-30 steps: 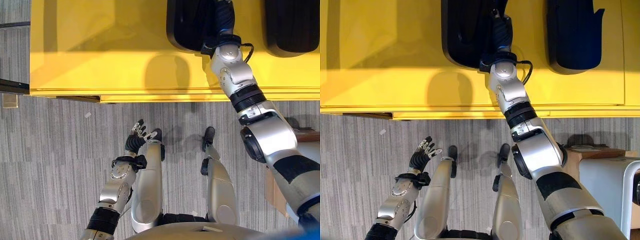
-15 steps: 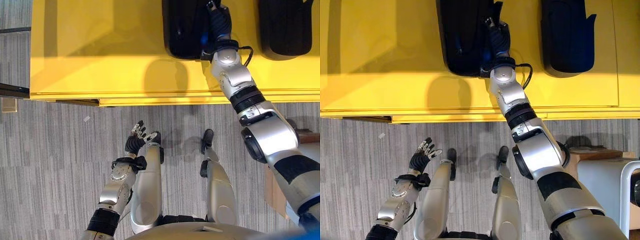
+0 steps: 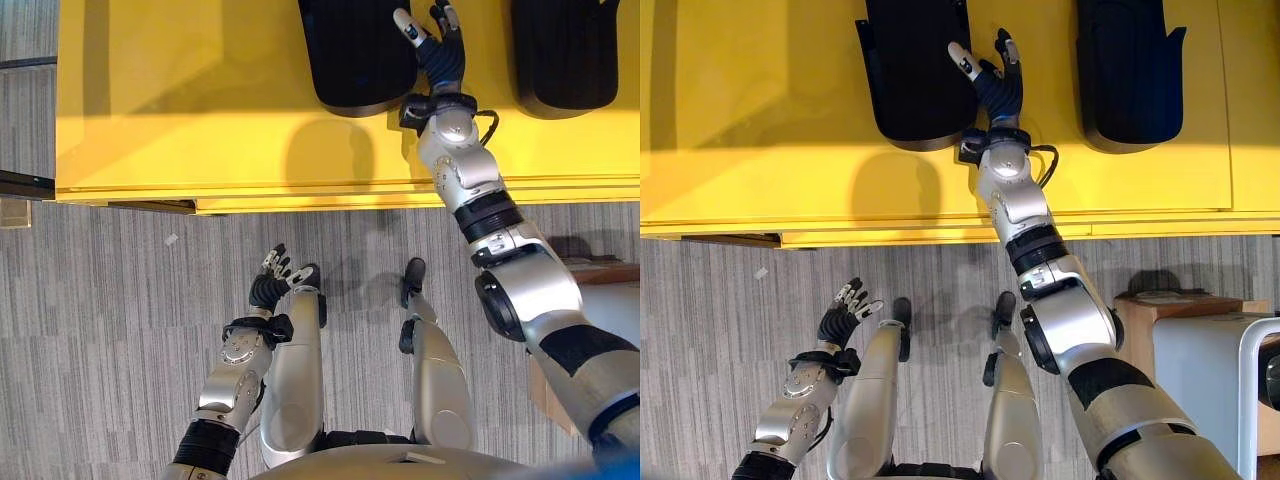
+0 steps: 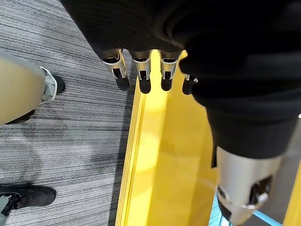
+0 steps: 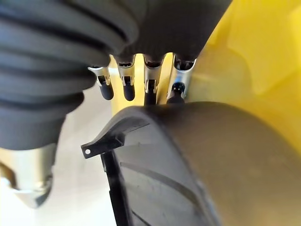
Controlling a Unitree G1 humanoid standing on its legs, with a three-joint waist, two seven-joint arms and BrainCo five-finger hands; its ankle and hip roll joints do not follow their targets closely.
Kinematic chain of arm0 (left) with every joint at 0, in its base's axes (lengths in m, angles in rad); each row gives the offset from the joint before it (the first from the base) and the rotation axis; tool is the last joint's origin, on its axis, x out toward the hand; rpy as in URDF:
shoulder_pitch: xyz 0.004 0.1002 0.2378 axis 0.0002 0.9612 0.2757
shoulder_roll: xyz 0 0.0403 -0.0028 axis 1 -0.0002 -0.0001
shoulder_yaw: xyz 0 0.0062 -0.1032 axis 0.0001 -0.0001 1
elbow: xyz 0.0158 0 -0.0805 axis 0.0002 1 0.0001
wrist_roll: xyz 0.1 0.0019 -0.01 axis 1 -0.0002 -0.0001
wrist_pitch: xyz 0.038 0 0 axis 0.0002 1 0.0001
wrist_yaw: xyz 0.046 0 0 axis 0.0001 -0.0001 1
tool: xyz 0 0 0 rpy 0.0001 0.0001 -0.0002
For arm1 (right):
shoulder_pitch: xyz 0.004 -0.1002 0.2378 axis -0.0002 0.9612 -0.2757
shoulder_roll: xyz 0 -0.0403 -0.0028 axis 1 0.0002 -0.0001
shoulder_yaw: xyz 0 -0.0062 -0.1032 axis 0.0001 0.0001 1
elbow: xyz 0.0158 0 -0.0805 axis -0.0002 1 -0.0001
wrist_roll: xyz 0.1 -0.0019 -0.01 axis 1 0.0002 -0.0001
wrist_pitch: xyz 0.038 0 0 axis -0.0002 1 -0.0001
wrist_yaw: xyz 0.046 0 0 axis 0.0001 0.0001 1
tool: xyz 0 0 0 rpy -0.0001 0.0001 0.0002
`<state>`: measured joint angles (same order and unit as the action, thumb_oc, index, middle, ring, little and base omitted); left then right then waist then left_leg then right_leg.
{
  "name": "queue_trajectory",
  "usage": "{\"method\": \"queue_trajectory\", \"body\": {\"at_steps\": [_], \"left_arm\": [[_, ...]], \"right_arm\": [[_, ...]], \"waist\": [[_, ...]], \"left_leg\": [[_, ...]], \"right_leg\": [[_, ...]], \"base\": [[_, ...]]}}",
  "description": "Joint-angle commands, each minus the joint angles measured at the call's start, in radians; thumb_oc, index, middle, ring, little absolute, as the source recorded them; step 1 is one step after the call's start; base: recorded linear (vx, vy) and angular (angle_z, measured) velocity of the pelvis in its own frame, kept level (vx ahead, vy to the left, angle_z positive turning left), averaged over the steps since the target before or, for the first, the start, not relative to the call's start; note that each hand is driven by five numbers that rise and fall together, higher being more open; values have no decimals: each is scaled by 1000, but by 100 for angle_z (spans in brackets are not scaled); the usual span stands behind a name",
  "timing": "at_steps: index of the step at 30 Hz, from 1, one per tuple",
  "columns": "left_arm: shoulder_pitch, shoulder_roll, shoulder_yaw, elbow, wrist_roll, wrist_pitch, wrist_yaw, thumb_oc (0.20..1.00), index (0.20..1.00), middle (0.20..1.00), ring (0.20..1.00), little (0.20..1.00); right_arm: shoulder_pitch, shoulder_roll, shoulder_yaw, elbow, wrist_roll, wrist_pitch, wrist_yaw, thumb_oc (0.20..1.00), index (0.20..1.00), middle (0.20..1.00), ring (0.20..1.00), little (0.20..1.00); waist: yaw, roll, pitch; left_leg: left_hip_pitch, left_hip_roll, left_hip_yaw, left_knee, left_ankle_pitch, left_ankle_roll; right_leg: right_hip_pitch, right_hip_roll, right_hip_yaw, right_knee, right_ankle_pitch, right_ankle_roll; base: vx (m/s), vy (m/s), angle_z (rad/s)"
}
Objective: Move parts from the plastic box to the shelf.
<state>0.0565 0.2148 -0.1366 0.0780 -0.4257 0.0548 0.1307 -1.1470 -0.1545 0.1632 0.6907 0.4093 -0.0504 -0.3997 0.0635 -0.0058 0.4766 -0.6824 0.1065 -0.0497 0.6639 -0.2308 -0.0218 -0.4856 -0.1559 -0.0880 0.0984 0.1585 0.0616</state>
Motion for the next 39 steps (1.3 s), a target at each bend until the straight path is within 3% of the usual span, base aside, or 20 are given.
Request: {"method": "queue_trajectory", "body": {"at_steps": [1,13,39], "left_arm": [[30,-21,22,-72,-21,-27,3,1000,1000,1000,1000,1000],[37,-20,25,-65,-11,-18,1,1000,1000,1000,1000,1000],[45,-25,54,-55,-4,-23,10,1000,1000,1000,1000,1000]], "right_arm": [[47,-15,-14,-5,16,15,-3,1000,1000,1000,1000,1000],[176,40,-21,-80,-17,27,40,1000,1000,1000,1000,1000],[206,120,85,-145,-64,49,124,1000,1000,1000,1000,1000]], "waist": [[26,60,43],[14,55,43],[27,55,43]], "left_leg": [[87,94,14,-273,279,-112],[78,95,12,-272,282,-111],[58,99,12,-247,286,-110]], "right_leg": [[46,3,-1,137,15,-17],[35,10,0,142,18,-14],[19,13,-3,155,25,-16]], "base": [[0,0,0],[0,-1,0],[3,0,0]]}}
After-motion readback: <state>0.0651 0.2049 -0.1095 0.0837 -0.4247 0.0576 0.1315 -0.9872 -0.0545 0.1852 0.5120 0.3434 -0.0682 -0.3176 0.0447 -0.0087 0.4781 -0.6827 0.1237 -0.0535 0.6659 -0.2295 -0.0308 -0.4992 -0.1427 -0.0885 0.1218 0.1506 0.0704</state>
